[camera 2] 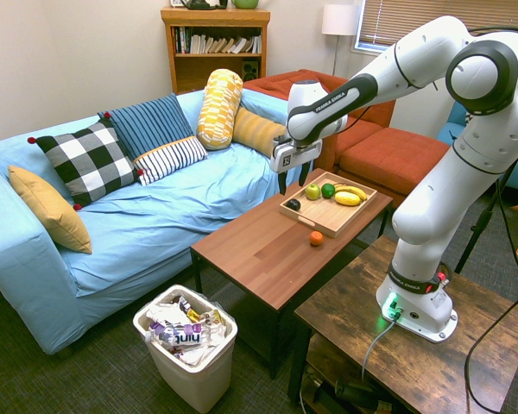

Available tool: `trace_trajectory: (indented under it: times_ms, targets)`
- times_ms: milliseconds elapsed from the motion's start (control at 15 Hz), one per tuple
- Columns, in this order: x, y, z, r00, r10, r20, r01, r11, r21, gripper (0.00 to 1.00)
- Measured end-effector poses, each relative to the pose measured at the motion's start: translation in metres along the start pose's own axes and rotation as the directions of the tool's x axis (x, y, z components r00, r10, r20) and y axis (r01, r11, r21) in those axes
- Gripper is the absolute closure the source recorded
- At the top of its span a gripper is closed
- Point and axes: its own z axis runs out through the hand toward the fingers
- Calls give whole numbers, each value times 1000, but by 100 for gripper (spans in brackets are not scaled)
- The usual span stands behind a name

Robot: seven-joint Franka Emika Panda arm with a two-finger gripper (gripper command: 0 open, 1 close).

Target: Put the tangerine in the tray

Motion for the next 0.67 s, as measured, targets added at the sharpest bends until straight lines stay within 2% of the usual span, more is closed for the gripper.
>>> trace_trajectory:
  times_ms: [333,467,667]
  targets:
    - [2,-1,8,999,6,-34,-6,1000,-26,0]
    - [10,12,24,997,47,-69,-50,997,-51,0]
    - [22,45,60,993,93,-71,-99,992,-84,0]
